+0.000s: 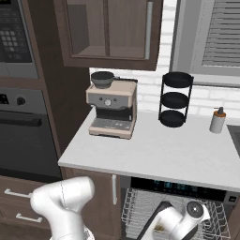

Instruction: Pick up the cup and bowl from the counter, place them in the dishwasher, and close the dishwasher door.

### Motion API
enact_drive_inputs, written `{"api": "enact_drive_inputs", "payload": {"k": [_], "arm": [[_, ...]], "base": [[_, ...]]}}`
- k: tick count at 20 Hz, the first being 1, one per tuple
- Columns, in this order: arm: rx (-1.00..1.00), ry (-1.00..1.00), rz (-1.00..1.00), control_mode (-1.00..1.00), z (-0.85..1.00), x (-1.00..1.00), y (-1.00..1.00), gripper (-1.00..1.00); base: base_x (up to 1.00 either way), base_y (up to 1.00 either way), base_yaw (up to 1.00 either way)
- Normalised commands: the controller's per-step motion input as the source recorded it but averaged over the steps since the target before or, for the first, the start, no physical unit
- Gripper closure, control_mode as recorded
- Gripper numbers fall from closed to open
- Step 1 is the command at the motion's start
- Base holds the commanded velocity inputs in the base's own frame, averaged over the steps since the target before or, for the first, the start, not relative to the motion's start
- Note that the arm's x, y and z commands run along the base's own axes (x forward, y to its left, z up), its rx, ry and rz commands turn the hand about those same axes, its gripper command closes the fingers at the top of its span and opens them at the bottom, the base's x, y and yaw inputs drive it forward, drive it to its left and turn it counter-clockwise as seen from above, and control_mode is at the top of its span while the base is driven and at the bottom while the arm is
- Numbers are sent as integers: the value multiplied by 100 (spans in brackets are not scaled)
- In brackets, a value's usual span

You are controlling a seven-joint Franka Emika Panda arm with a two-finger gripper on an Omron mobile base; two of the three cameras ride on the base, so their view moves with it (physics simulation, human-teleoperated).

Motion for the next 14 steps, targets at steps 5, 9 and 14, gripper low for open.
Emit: {"api": "enact_drive_inputs", "payload": {"k": [5, 9, 14], "arm": [[0, -8, 0, -100, 5, -41, 15, -100], [0, -6, 0, -100, 6, -26, 8, -100], [0, -3, -2, -100, 3, -7, 2, -100]], "base": [[0, 0, 0], [0, 0, 0], [0, 0, 0]]}}
